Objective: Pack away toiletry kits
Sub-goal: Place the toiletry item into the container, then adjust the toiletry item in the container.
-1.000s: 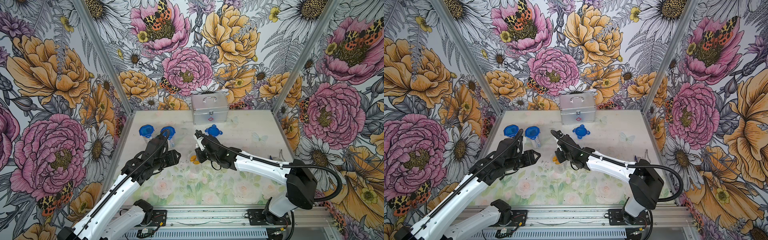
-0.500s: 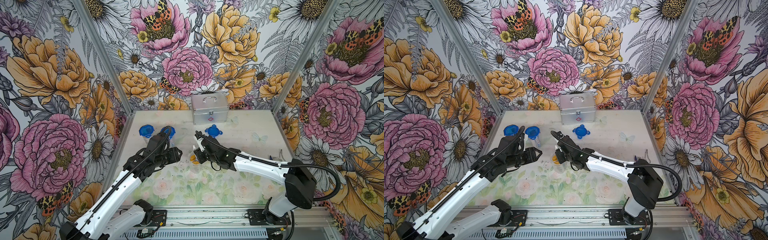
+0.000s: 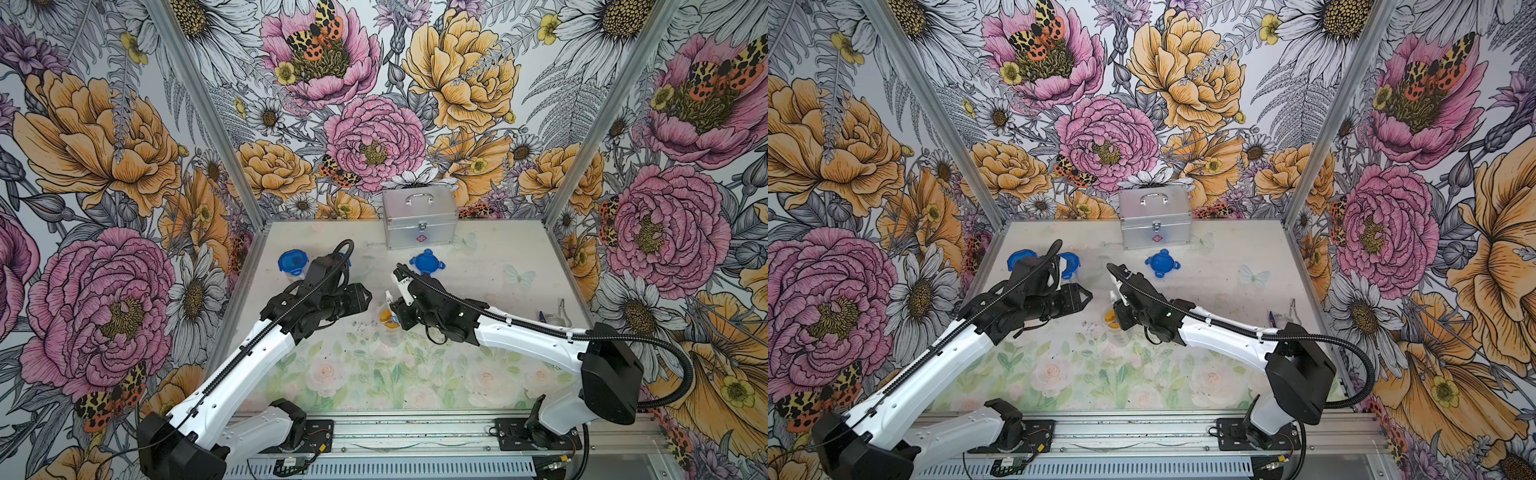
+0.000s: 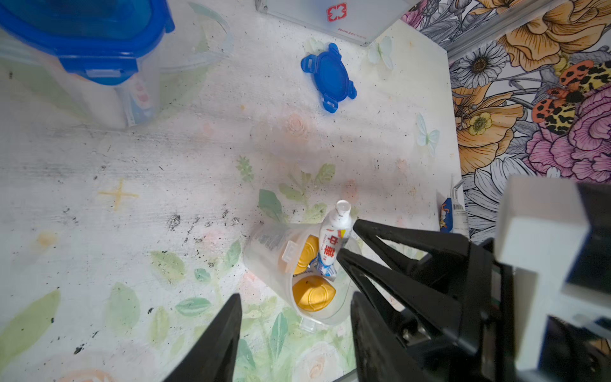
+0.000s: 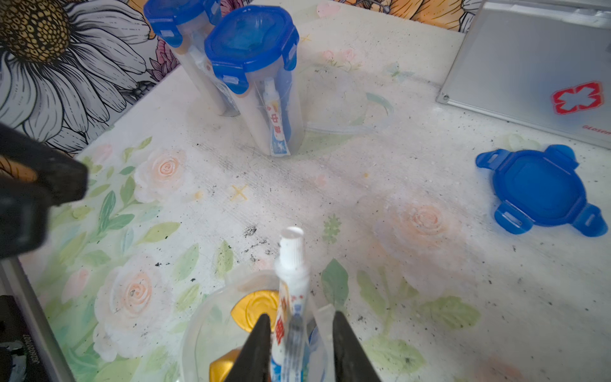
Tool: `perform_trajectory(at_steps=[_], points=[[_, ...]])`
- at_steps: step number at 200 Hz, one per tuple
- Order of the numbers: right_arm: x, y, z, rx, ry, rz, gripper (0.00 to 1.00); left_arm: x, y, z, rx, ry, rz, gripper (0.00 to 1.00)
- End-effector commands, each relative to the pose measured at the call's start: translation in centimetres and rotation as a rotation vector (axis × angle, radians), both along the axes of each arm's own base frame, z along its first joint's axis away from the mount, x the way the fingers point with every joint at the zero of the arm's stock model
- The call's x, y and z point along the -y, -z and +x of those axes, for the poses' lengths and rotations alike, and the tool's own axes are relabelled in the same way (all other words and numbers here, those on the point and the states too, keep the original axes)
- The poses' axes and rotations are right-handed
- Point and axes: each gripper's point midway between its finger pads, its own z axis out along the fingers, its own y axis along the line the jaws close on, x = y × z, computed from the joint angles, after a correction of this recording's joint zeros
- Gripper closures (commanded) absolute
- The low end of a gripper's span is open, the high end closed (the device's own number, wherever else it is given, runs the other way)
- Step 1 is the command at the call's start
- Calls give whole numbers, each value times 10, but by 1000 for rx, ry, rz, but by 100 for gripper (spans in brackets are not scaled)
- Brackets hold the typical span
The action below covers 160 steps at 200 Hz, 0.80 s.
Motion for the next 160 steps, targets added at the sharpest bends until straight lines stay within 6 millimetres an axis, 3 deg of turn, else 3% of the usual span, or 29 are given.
perform_trajectory(at_steps=[1, 78, 160], points=[[1, -20, -7, 13, -3, 64, 69, 16, -14, 15, 40, 48, -25, 50], [6, 10, -13, -71, -10, 28, 72, 55, 4, 51, -6, 109, 26, 57], [2, 28, 1, -104, 14, 4, 72, 69, 21, 43, -37, 140, 19, 67]])
